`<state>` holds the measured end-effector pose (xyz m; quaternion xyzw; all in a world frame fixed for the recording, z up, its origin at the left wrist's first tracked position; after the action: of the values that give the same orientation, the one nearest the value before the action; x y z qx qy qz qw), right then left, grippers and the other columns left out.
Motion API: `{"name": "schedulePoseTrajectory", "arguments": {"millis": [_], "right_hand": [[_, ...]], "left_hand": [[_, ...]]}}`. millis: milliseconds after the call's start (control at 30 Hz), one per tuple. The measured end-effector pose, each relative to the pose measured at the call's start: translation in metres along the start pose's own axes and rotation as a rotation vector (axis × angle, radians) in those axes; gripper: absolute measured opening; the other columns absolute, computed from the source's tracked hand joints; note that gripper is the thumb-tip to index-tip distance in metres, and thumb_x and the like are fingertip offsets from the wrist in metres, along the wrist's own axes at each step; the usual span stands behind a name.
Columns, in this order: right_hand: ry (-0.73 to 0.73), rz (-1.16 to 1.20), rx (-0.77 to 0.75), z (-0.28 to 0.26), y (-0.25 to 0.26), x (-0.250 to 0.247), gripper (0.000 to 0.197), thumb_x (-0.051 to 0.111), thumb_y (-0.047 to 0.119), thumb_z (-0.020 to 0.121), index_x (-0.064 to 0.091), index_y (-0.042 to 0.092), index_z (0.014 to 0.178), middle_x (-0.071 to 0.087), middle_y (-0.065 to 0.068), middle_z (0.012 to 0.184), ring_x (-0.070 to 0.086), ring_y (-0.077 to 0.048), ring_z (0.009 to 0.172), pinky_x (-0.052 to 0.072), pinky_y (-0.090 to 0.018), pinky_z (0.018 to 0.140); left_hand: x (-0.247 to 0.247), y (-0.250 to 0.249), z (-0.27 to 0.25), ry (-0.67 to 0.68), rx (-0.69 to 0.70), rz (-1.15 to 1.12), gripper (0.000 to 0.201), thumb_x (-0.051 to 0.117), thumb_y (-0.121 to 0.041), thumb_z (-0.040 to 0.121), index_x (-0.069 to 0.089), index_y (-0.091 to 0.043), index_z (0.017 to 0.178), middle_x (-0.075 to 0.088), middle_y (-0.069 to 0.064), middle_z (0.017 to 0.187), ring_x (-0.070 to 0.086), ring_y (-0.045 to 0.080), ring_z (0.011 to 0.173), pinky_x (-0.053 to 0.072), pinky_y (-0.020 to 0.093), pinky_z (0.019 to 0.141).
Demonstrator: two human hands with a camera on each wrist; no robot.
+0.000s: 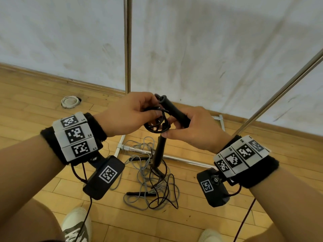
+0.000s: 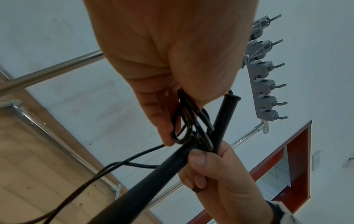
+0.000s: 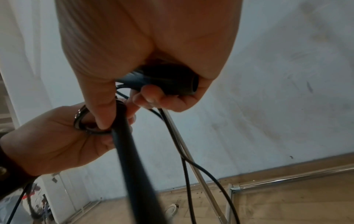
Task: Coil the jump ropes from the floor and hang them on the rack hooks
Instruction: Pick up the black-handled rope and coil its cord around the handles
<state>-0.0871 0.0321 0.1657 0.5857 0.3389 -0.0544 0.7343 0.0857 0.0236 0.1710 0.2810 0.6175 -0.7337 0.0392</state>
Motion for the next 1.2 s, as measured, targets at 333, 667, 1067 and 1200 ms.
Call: {"name": "schedulePoseTrajectory", "arguments": {"millis": [333,667,1067,1200], "right_hand": [[-0.039,0.057,0.001,-0.004,-0.004,-0.012,0.02,0.084,0.03,0.074,0.07,0.016,0.08,0.052,0.007,0.06,0.049,-0.008,0.056,0.039,-0.016,0.055],[-0.1,-0.007,0.003,-0.001,-0.002,-0.009,0.033,0.084,0.027,0.072,0.064,0.0,0.076,0.051,-0.003,0.058,0.045,-0.011,0.054,0.037,-0.023,0.055],[-0.008,0.22,0.086,-0.004,-0.011,-0.003,0.02,0.077,0.016,0.08,0.07,0.002,0.093,0.056,-0.007,0.062,0.05,-0.015,0.053,0.042,-0.023,0.053],[0.003,0.299,0.104,-0.004,-0.011,-0.001,0.024,0.07,0.032,0.08,0.074,0.01,0.091,0.055,-0.008,0.055,0.047,-0.013,0.05,0.039,-0.016,0.051]], "left_hand": [[-0.001,-0.01,-0.005,0.108,0.026,0.247,0.022,0.057,-0.035,0.095,0.066,-0.032,0.114,0.065,-0.016,0.107,0.06,-0.001,0.092,0.045,0.025,0.077],[0.001,-0.017,-0.007,-0.062,0.131,0.379,0.043,0.073,-0.063,0.069,0.059,-0.035,0.097,0.062,-0.019,0.094,0.056,-0.006,0.085,0.043,0.016,0.067],[-0.006,-0.015,-0.001,0.015,0.114,0.298,0.016,0.08,-0.038,0.077,0.073,-0.029,0.088,0.065,-0.027,0.071,0.06,-0.009,0.066,0.039,0.001,0.058],[-0.003,-0.017,-0.005,-0.03,0.189,0.346,0.015,0.081,-0.038,0.076,0.073,-0.03,0.086,0.063,-0.02,0.067,0.059,-0.01,0.069,0.039,0.001,0.06]]}}
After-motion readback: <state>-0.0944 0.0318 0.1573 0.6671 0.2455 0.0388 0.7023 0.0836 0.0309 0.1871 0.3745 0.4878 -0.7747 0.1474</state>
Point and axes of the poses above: each hand's wrist, its own z-axis towards the middle knuckle, its own x-axis out of the palm, y = z × x, the point moved 5 cm from there along z, towards the middle knuckle
